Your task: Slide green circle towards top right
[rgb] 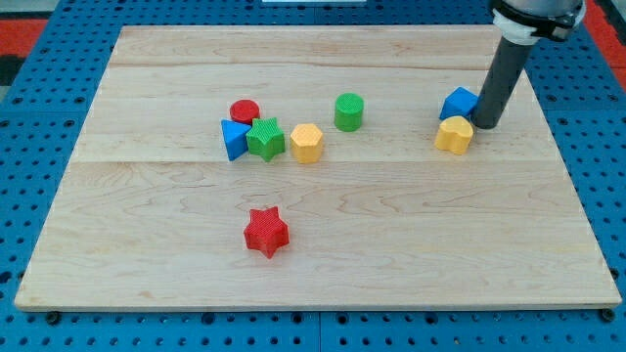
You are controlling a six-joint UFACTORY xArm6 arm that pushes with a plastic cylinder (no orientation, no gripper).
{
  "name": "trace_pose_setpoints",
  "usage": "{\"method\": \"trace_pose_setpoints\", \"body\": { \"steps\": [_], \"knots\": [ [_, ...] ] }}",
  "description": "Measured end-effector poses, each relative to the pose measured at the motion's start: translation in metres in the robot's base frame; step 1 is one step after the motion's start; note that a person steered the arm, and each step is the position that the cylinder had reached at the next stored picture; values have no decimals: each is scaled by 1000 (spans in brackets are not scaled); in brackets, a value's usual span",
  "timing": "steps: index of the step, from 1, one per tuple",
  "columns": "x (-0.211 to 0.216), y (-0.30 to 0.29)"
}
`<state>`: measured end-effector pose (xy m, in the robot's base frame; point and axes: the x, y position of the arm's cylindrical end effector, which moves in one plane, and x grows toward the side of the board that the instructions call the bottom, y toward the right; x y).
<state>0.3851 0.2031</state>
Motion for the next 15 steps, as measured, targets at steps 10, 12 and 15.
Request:
{"method": "trace_pose_setpoints", "body": {
  "steps": [10, 12, 15],
  "knots": [
    [13, -170],
    [-23, -172],
    [-81, -181]
  ]
}}
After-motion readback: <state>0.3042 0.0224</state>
